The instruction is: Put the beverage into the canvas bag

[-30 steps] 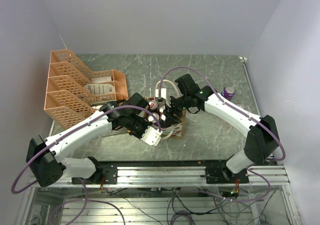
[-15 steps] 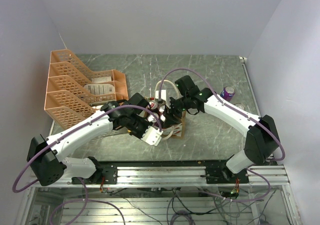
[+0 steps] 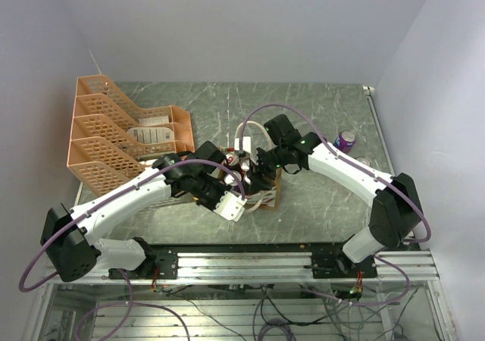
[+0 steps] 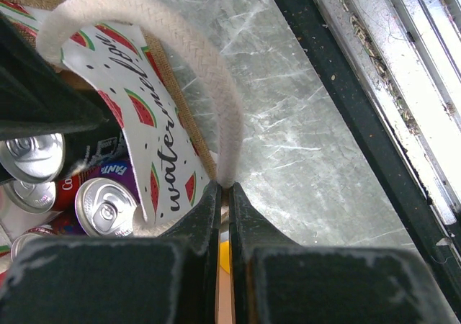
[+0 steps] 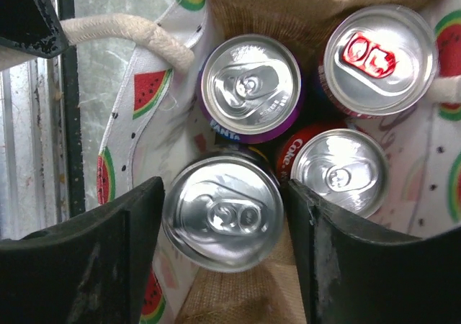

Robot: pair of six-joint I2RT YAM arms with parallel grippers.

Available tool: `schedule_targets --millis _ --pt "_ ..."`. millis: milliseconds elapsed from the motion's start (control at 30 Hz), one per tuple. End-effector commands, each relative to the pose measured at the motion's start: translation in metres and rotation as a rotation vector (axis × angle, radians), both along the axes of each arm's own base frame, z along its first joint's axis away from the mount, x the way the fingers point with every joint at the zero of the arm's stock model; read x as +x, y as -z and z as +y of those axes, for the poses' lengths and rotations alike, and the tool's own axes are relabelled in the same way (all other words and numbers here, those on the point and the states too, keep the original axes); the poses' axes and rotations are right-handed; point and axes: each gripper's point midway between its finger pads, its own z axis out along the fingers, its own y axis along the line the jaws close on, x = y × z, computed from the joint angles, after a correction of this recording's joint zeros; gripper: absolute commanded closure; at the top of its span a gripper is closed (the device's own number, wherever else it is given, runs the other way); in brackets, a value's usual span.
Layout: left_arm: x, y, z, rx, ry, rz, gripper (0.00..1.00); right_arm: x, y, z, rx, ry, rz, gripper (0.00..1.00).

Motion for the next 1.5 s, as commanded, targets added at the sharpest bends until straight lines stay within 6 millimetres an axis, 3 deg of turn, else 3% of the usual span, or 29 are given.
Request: schedule_targets --millis 0,167,500,833,1167,1333,1467 --pt "-0.004 -0.005 -0.006 -0.039 0.022 -0.003 0.93 -0.006 0.014 -0.007 -0.067 0.0 0.041 0.29" --pt "-0.004 -0.004 -0.006 -0.039 0.023 -0.003 0.93 -0.007 0.011 -0.006 -0.062 0.003 0.044 0.18" --pt "-0.004 -0.004 -0.005 -0.04 0.019 -0.008 0.93 -0.007 -0.001 -0.005 -0.039 0.0 0.029 0.15" --pt "-0.003 0.0 -0.005 -0.03 0.018 -0.008 0.93 -0.003 -0.036 0.0 0.023 0.012 -0.022 0.1" --pt "-0.003 0.0 -0.006 -0.032 0.021 -0.005 0.93 0.01 -0.07 -0.003 0.068 0.057 -0.108 0.12" --pt "-0.003 -0.001 -0.007 -0.039 0.02 -0.007 0.93 0.014 -0.094 -0.014 0.113 0.106 -0.158 0.14" --pt "-0.003 -0.004 -0.009 -0.049 0.024 -0.004 0.93 0.026 -0.111 -0.049 0.169 0.216 -0.184 0.14"
